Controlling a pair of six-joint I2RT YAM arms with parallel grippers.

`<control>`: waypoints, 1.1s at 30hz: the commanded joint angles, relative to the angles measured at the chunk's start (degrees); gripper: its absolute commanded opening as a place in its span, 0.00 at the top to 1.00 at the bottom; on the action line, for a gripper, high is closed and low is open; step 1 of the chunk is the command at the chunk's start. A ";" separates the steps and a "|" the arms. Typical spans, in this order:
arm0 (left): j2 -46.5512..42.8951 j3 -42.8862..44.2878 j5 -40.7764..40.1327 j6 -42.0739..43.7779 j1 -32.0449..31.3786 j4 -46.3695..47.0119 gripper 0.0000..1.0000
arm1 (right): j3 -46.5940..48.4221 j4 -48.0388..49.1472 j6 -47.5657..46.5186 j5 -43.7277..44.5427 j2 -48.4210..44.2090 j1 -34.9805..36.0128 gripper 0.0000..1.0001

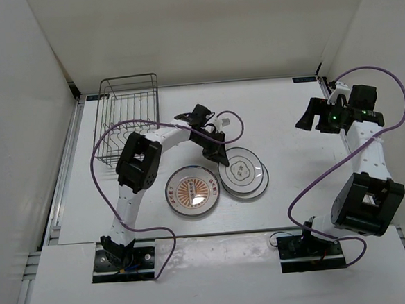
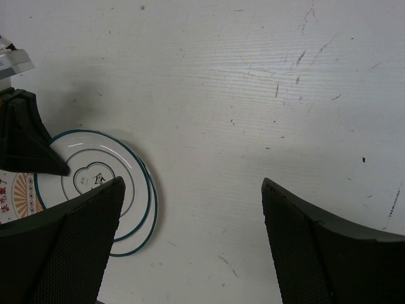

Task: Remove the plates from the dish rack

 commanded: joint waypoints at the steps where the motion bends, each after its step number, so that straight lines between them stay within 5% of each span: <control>1: -1.03 2.79 -0.17 1.28 -0.96 -1.02 0.87 | 0.20 -0.30 -0.65 -0.79 -1.61 -0.48 0.10; 18: -0.77 5.17 -5.53 4.36 -2.28 -6.03 0.44 | 0.03 -0.83 -0.65 -1.49 -1.17 -0.48 0.10; 22: -0.77 6.66 -9.38 6.11 -3.25 -8.49 0.27 | -0.06 -0.83 -0.92 -1.58 -1.25 -0.48 0.10; 25: -0.86 8.33 -13.68 6.91 -3.69 -11.04 0.00 | -0.06 -0.92 -1.18 -1.84 -1.60 -0.48 0.10; 33: -3.23 8.68 -27.06 10.95 -6.50 -13.15 0.00 | 1.08 -1.10 -1.27 -3.07 0.06 -0.48 0.10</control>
